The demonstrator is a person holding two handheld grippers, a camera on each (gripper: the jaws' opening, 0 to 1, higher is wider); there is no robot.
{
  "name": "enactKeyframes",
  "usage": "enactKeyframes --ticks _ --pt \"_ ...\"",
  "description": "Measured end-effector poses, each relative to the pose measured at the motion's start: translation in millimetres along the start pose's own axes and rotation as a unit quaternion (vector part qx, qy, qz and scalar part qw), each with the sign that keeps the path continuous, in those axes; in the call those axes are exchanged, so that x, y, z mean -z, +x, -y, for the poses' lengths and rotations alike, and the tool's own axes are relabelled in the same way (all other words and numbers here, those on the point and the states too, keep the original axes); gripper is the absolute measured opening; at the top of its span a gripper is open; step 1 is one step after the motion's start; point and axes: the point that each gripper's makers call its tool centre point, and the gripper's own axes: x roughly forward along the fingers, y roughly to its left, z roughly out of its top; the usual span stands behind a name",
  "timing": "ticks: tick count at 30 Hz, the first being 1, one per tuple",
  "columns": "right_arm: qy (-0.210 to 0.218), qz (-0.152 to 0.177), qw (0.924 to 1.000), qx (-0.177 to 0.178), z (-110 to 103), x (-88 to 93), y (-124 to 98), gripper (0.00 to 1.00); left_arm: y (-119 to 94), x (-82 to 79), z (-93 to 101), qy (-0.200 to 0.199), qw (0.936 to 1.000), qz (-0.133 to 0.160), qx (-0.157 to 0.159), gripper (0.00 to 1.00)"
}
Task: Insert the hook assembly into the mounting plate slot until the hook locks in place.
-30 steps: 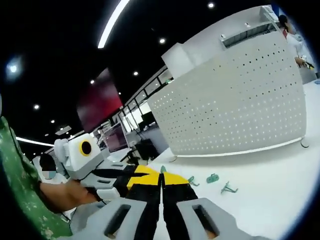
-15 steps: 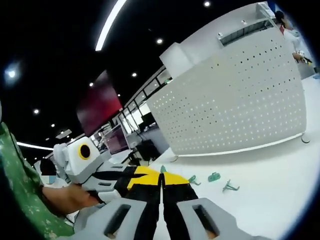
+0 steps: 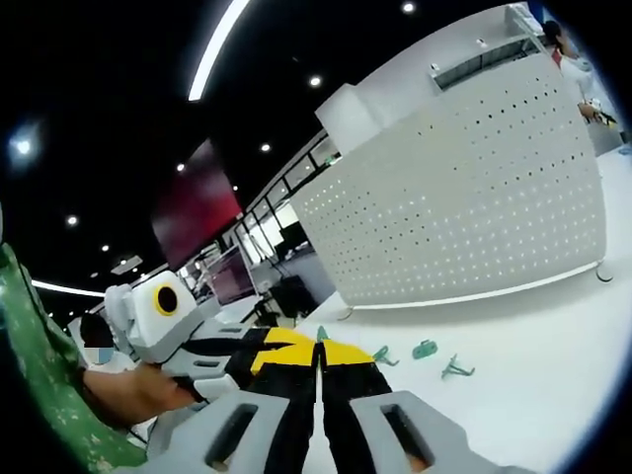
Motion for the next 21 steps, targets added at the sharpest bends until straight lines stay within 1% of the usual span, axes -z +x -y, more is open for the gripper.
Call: enactKeyframes --ticks 8,15,18,21 --pt "-0.013 -0.001 0.9999 0.005 -2 -1.6 3 0.00 -1 -1.1 -2.4 -0.002 1.0000 0.003 -0.001 0.03" --pt "-0.027 -0.004 0.9995 0.016 -5 -5.3 8 0.00 -4 -5.6 -9.3 -0.006 1.0000 0.008 0.001 0.03" --pt "-0.046 -0.012 0.9986 0.024 -8 -8.6 12 0.00 -6 -11.7 -13.5 -0.009 0.9998 0.015 0.000 0.03" --pt "-0.059 -0.015 0.9976 0.031 -12 -14.1 16 0.00 -9 -21.6 -18.7 -0.013 0.9997 0.023 -0.001 0.03"
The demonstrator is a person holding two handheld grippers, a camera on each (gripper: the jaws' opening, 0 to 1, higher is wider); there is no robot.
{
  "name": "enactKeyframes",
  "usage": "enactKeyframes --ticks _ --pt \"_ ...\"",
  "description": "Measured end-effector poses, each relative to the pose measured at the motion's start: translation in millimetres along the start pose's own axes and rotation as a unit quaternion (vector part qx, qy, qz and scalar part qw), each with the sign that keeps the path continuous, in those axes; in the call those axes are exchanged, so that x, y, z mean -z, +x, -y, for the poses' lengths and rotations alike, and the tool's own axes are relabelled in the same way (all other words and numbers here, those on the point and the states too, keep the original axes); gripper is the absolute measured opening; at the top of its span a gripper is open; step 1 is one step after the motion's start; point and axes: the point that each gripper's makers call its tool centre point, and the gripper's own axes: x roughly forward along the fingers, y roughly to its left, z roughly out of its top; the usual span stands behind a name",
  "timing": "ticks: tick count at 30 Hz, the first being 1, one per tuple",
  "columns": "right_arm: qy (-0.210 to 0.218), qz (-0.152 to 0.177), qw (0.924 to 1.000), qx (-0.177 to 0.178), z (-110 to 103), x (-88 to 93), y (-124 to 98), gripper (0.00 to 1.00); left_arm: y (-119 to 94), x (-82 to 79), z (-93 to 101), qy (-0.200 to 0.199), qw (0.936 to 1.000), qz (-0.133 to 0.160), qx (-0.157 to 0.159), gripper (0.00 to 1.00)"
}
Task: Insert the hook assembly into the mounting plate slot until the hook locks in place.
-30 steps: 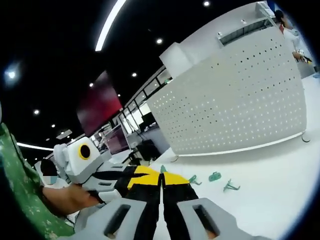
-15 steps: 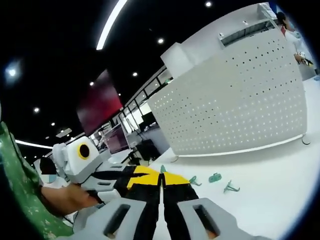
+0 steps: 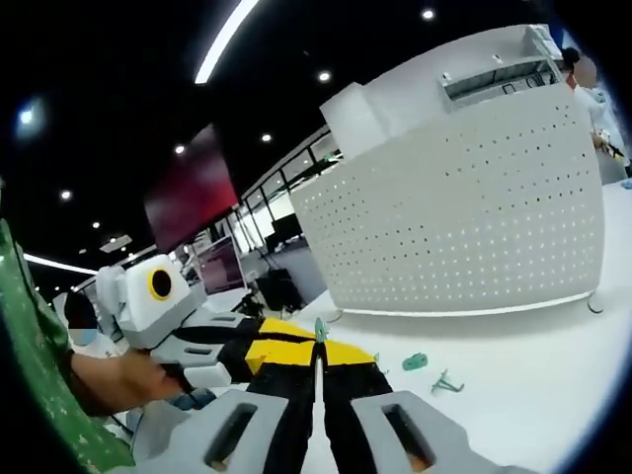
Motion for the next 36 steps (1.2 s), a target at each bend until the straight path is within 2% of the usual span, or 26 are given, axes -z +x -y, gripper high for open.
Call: enactKeyframes --ticks 7,15,22,25,30,33,36 --pt "-0.013 0.000 0.9999 0.004 -6 -13.0 14 0.00 -7 -19.8 -15.1 -0.001 0.9999 0.013 -0.007 0.03" --pt "-0.021 0.005 0.9997 0.007 -15 -19.5 33 0.00 -17 -30.9 -35.2 -0.003 0.9997 0.017 -0.014 0.03" --pt "-0.029 0.006 0.9994 0.020 -13 -22.8 27 0.01 -14 -34.4 -39.4 -0.014 0.9994 0.026 -0.017 0.03" --pt "-0.055 0.003 0.9980 0.031 -9 -22.9 23 0.01 -13 -36.9 -41.9 -0.015 0.9990 0.032 -0.027 0.03" --pt "-0.146 0.017 0.9859 0.080 6 -44.8 7 0.05 -17 -42.3 -50.6 -0.016 0.9983 0.035 -0.044 0.03" --pt "-0.171 0.011 0.9813 0.089 11 -47.6 4 0.08 -19 -41.6 -60.2 -0.016 0.9978 0.032 -0.055 0.03" --pt "-0.176 0.010 0.9804 0.088 13 -50.2 4 0.12 -21 -44.2 -70.3 -0.019 0.9967 0.035 -0.071 0.03"
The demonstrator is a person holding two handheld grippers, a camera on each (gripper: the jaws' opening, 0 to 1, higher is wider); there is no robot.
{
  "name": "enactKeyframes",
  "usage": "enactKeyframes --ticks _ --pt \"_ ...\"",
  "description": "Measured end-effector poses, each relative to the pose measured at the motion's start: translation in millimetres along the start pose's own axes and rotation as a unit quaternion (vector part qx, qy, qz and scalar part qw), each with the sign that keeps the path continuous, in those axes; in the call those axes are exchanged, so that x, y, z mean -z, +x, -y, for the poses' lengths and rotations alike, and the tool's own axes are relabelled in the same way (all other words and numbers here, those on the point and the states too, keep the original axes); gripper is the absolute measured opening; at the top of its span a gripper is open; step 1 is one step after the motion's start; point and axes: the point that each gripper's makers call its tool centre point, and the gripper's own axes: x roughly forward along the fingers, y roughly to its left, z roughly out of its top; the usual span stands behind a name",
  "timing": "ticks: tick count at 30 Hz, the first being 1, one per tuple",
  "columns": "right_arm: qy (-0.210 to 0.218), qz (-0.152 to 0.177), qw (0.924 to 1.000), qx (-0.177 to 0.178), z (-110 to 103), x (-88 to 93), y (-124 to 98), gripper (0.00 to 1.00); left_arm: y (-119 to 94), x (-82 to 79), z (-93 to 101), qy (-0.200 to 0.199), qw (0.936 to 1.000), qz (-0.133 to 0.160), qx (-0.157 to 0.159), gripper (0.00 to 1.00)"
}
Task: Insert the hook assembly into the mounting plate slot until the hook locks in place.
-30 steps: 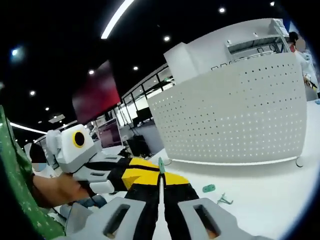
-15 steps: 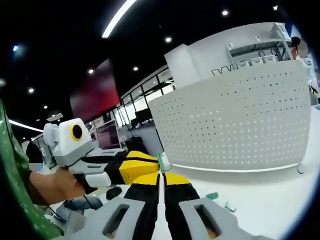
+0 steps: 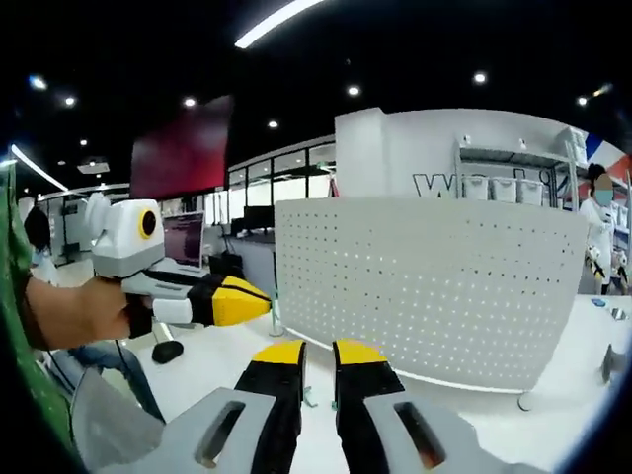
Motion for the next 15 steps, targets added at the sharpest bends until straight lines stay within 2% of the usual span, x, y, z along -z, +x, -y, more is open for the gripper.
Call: enactKeyframes --ticks 8,15 --pt "-0.018 0.028 0.9994 0.011 7 -13.7 -3 0.32 7 -8.3 -14.9 0.006 0.9996 -0.003 -0.029 0.03" --pt "-0.025 0.038 0.9990 0.003 8 -22.7 -5 0.53 10 -19.4 -28.3 -0.004 0.9981 -0.001 -0.061 0.03"
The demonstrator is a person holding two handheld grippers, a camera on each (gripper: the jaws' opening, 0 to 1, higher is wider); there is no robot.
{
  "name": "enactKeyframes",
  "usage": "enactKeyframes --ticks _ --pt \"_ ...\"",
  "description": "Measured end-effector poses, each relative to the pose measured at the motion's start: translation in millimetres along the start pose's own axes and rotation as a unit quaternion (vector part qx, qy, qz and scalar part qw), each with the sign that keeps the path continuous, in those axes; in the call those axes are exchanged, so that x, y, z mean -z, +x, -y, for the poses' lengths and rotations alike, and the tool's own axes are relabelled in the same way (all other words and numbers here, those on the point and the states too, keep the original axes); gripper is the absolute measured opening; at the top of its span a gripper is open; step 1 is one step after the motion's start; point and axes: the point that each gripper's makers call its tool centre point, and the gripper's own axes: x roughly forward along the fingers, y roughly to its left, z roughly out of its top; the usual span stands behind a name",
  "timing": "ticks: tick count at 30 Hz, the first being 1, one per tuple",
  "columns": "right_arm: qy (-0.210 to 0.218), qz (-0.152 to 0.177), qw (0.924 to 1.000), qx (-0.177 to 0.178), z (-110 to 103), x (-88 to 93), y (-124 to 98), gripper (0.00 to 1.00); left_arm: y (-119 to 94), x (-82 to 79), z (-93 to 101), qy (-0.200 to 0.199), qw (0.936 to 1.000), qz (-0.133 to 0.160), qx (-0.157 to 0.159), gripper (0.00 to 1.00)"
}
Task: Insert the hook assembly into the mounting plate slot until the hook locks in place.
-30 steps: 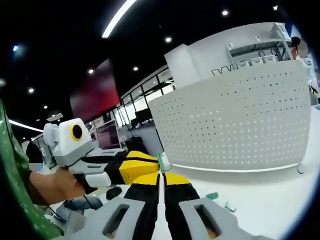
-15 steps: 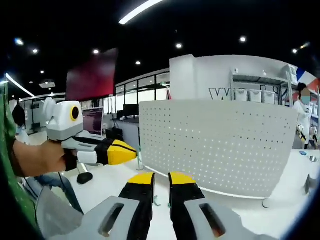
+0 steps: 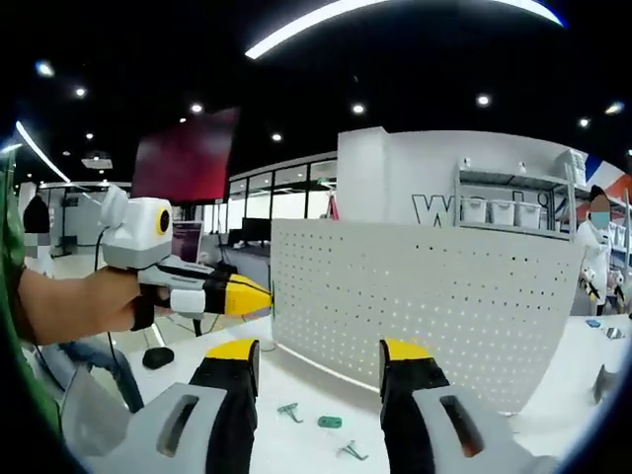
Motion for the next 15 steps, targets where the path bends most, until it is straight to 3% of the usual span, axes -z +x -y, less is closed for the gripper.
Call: enactKeyframes --ticks 10,15 --pt "-0.009 0.008 0.9999 -0.007 5 -12.0 -6 0.72 9 -7.2 -22.1 -0.017 0.9992 -0.007 -0.036 0.03" --pt "-0.002 0.018 0.9998 0.001 9 -14.7 -7 0.89 11 -7.2 -30.6 -0.021 0.9986 -0.011 -0.048 0.03"
